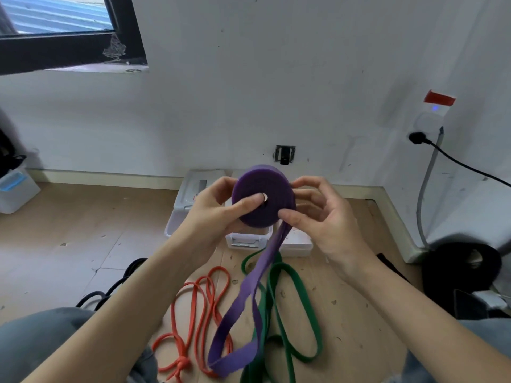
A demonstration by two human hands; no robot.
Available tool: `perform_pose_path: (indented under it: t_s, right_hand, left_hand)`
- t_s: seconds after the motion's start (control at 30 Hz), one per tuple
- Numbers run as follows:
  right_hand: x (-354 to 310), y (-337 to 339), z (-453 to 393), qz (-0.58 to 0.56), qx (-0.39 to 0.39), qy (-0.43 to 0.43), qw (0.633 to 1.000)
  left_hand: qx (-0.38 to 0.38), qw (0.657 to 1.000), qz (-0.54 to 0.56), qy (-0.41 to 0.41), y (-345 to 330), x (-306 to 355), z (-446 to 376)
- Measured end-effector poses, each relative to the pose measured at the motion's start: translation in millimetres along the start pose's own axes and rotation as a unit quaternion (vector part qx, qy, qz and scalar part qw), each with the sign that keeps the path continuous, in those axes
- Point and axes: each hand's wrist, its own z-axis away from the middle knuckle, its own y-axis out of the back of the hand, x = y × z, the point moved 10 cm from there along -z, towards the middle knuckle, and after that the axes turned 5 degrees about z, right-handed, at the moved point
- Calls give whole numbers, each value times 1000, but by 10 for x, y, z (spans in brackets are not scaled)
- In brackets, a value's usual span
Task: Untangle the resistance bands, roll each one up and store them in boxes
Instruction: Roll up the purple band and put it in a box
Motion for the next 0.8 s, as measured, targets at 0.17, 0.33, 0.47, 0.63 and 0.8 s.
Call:
perform_pose_path:
  t_s: [0.17,0.33,0.47,0.63,0.8]
  right_hand:
    - [-77,-43,4,100,-44,38,993]
    - [-82,-54,5,130,-56,52,989]
    - [-86,130,-79,33,-30,15,999]
    - [-97,220,-113,10,15,9,1000]
    - [-87,240,-119,16,27,30,999]
  left_hand:
    - [-122,968,-211,53,-176,-171,28]
    - [-105,971,-215,15,-147,-68,42]
    - [-50,992,-116,-13,-16,108,28]
    - [3,999,25,-21,58,156,6]
    - [2,1000,16,-19,-27,98,6]
